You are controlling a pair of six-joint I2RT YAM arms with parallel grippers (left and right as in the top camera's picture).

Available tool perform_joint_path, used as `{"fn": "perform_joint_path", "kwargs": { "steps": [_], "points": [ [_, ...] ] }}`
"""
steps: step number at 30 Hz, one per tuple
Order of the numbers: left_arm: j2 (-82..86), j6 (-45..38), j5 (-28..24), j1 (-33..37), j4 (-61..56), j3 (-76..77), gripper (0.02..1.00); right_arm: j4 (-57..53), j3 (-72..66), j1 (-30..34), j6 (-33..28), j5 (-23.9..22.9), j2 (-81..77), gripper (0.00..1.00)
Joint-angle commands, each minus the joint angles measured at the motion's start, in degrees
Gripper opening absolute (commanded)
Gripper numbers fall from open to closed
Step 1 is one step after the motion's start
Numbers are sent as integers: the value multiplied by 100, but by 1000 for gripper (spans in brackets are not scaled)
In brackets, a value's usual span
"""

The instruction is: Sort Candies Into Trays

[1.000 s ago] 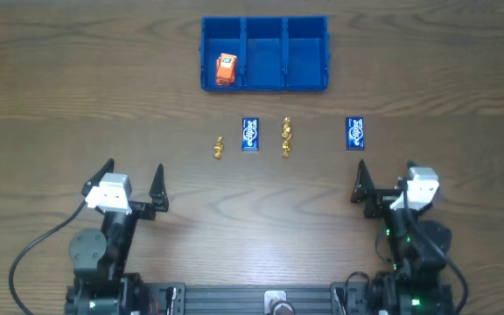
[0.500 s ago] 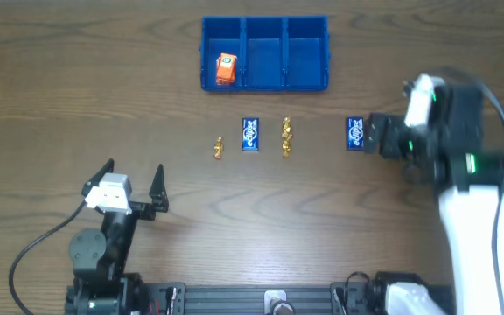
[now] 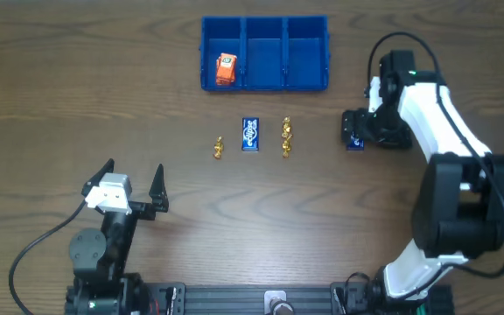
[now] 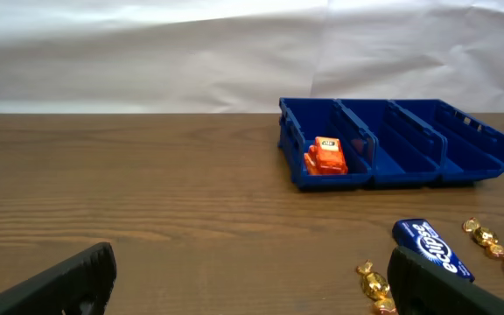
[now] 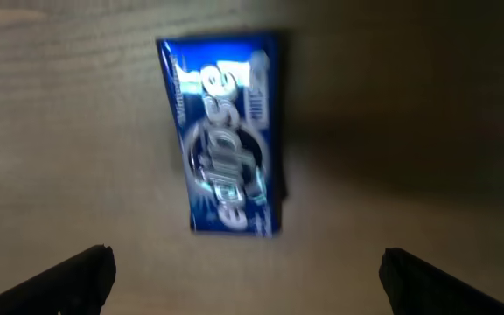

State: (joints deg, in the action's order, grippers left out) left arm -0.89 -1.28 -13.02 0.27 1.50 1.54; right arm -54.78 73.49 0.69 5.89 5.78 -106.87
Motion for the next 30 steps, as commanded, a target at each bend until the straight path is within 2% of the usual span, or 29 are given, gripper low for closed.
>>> {"fn": "perform_joint_path", "kwargs": {
  "steps": [1,5,9,30],
  "points": [
    [26,59,-76,7,166,-127,998,98,85,-190,-173,-420,0,998],
    [26,59,-76,7,166,-127,998,181,85,-247,-238,-616,-42,1000],
    [26,59,-76,7,166,-127,998,350,85,-256,-409,-616,-107,998],
    [26,59,-76,7,166,-127,998,719,85,-262,-407,-568,-710,1000]
  ]
}}
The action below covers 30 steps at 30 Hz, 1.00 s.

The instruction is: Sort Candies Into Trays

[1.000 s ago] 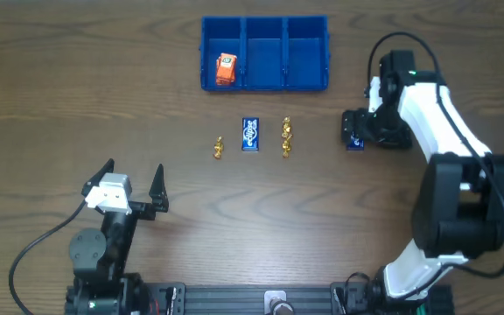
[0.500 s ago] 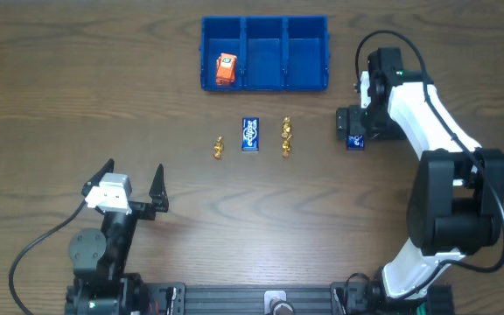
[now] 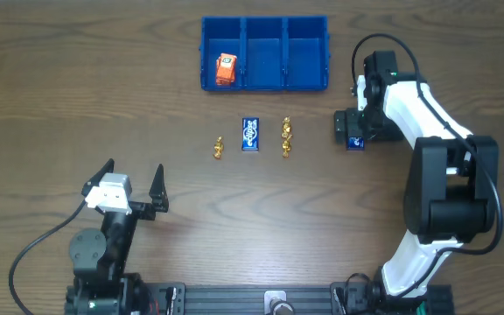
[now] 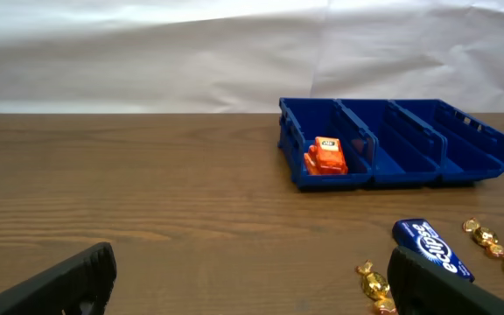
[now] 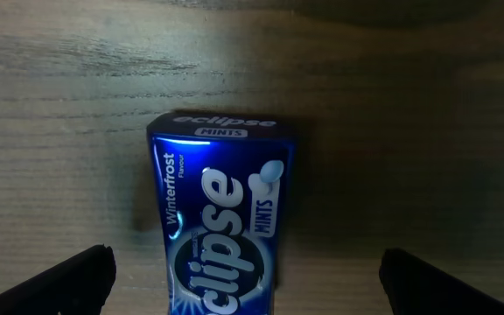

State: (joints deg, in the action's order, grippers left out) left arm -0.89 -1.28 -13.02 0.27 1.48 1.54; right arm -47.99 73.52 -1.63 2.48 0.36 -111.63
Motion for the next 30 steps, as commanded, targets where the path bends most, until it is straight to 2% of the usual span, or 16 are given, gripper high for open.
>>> {"fn": "perform_joint_path", "kwargs": {
  "steps": [1,6,12,17,20,24,30],
  "points": [
    [26,59,-76,7,168,-127,998,44,83,-31,-66,-28,-245,996],
    [26,59,-76,7,168,-127,998,79,81,-31,-66,-26,-247,842],
    [26,59,-76,7,168,-127,998,87,83,-31,-63,-26,-247,448],
    [26,59,-76,7,168,-127,998,98,83,-101,9,-26,-247,222],
    [26,59,-76,7,168,-127,998,87,109,-188,52,-22,-238,205],
    [26,59,-76,7,168,-127,998,-149,367,-389,201,-31,-111,126],
    [26,59,-76,7,168,-127,996,-341,1209,-848,686,-46,553,117]
  ]
}}
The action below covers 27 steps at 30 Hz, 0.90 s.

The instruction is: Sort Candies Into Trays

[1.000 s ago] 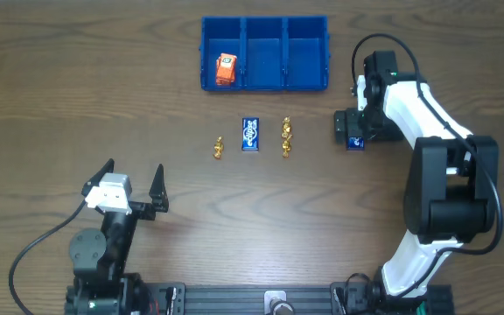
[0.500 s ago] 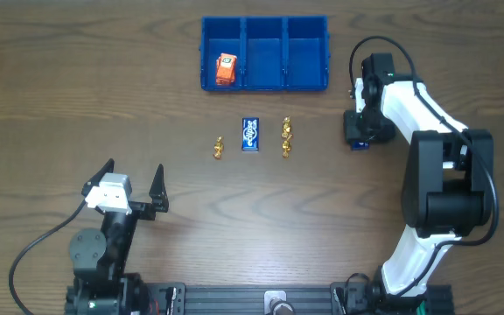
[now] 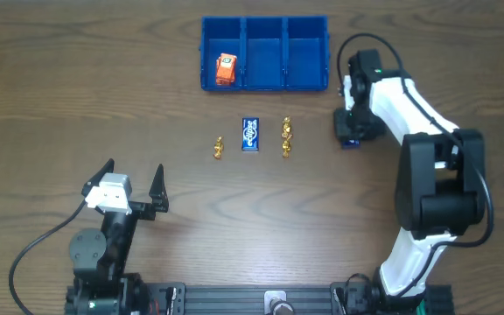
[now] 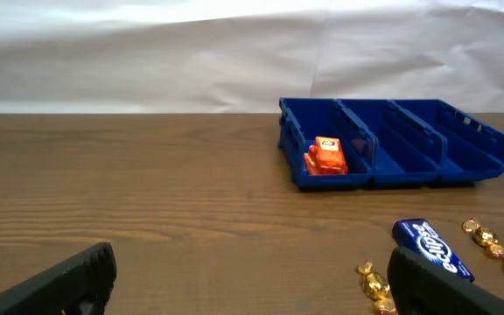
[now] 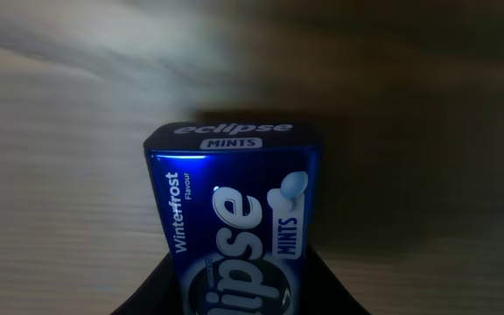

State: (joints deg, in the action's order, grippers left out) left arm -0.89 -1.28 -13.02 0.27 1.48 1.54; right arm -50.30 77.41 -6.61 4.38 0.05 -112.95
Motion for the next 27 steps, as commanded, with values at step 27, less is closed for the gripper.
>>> {"fn": "perform_joint_path", "kwargs": {
  "steps": [27],
  "points": [
    [26,59,-76,7,168,-127,996,1690,2778,-2288,1919,-1714,-737,110]
  ]
}}
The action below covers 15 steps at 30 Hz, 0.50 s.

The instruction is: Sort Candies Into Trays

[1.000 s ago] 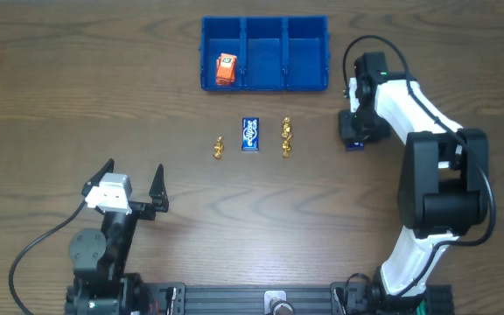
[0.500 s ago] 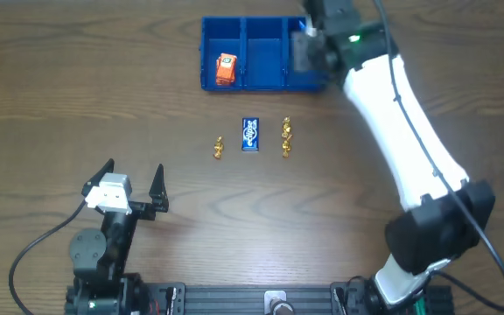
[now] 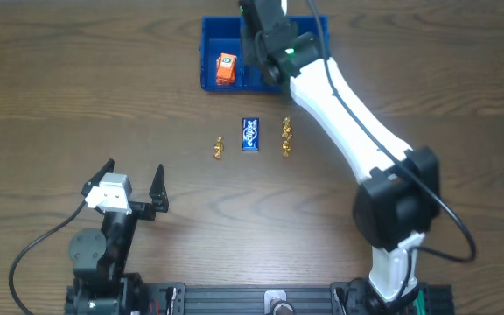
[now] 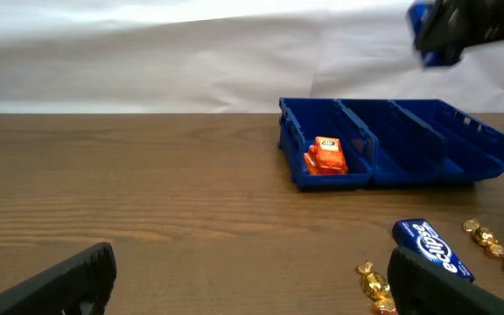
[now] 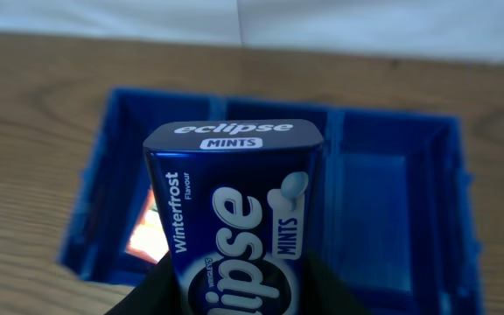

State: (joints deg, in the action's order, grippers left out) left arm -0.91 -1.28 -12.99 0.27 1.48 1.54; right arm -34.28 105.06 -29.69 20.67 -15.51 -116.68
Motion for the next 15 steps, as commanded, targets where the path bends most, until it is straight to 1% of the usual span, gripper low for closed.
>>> {"fn": "perform_joint_path", "kwargs": {
  "steps": [1,12,14,15],
  "points": [
    [28,59,-79,7,168,-127,996,94,13,37,339,-160,-417,110],
    [28,59,-79,7,168,-127,998,144,13,181,339,-138,-680,117],
    [28,59,-79,7,168,-127,998,157,13,181,339,-138,-680,128],
    [28,59,-79,7,168,-127,998,168,13,181,339,-136,-678,152]
  ]
}}
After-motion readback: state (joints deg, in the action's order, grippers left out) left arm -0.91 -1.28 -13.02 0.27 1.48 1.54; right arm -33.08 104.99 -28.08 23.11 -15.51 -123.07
